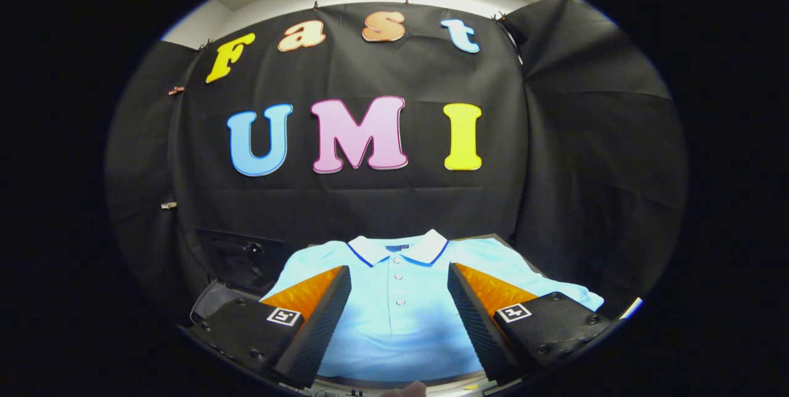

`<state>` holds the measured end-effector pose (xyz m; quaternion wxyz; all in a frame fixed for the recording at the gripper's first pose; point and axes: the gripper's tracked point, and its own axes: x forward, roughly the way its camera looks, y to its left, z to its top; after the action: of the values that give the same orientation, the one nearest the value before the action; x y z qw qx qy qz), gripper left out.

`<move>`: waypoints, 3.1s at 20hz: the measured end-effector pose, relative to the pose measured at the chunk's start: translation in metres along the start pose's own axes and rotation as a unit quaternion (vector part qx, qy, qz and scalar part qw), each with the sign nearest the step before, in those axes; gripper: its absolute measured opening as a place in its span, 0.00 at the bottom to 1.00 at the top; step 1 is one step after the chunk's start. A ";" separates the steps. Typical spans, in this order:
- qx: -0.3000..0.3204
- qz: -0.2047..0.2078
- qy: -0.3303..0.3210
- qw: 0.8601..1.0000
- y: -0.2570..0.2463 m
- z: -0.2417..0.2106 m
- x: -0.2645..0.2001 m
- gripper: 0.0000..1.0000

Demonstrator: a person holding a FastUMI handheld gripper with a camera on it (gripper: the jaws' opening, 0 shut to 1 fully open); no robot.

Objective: Put the clothes into the washing machine and then close the washing machine lid.

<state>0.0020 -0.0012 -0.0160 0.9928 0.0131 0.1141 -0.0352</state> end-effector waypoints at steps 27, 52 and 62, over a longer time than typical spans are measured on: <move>0.006 -0.049 0.265 0.963 -0.006 -0.055 -0.043 0.94; -0.019 -0.077 0.191 0.978 -0.006 -0.035 -0.041 0.06; 0.020 -0.066 0.121 0.990 0.017 0.022 -0.061 0.06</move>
<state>-0.0507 0.0196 0.0192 0.9668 0.0294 0.2328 -0.1007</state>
